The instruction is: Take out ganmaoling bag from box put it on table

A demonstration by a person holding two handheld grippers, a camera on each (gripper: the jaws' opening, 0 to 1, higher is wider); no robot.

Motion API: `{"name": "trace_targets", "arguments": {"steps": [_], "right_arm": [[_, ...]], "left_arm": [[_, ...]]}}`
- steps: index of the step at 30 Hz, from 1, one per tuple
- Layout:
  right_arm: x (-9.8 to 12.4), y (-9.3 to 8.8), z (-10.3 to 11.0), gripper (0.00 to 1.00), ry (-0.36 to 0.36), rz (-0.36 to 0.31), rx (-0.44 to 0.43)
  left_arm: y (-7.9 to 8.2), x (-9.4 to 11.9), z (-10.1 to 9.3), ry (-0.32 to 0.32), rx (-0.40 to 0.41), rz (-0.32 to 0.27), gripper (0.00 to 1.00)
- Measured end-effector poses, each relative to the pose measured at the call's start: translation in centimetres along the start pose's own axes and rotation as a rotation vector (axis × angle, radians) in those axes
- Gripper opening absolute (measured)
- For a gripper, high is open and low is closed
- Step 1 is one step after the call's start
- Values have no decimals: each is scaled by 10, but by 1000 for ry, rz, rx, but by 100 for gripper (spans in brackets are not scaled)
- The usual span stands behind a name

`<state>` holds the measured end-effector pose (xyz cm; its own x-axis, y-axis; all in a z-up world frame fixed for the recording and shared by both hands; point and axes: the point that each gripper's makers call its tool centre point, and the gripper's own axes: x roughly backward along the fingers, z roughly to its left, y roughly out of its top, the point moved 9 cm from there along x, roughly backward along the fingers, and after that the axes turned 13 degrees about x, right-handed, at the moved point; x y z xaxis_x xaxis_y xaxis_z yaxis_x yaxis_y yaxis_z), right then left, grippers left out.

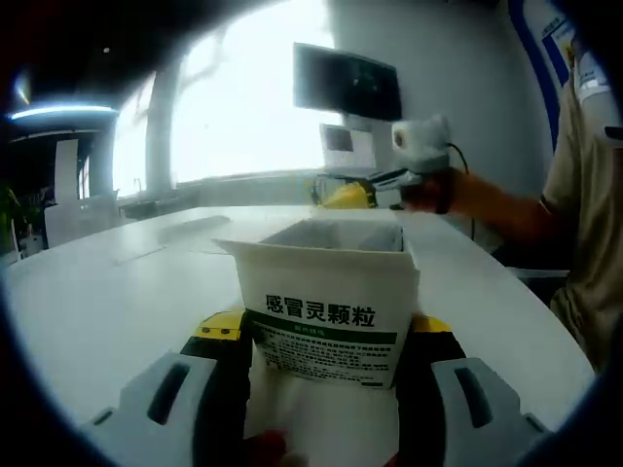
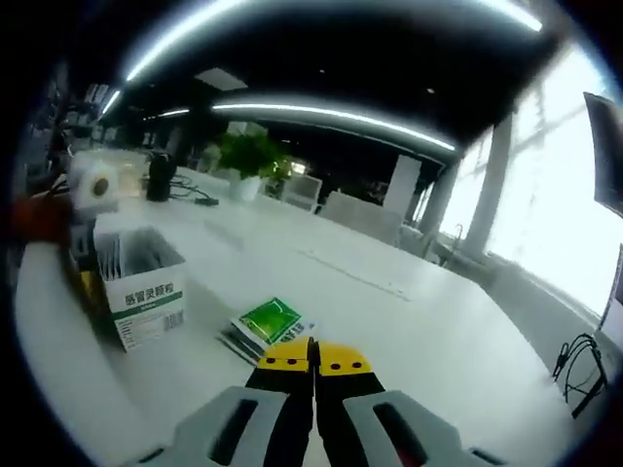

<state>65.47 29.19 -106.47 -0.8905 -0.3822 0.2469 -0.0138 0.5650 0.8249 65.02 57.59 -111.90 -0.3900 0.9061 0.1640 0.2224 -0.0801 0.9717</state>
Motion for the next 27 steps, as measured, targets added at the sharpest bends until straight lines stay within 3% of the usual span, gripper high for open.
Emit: {"name": "trace_targets", "arguments": {"steps": [6, 14, 20, 27], "right_arm": [[11, -12, 4, 0, 24, -22, -68], [29, -33, 22, 0, 48, -23, -61], [36, -37, 28, 0, 50, -39, -127], [41, -39, 35, 0, 54, -97, -106]], "left_arm": [[0, 0, 0, 0, 1, 1, 50], [0, 0, 0, 0, 0, 1, 50], [0, 0, 0, 1, 0, 2, 50], [0, 0, 0, 2, -1, 4, 50]]}}
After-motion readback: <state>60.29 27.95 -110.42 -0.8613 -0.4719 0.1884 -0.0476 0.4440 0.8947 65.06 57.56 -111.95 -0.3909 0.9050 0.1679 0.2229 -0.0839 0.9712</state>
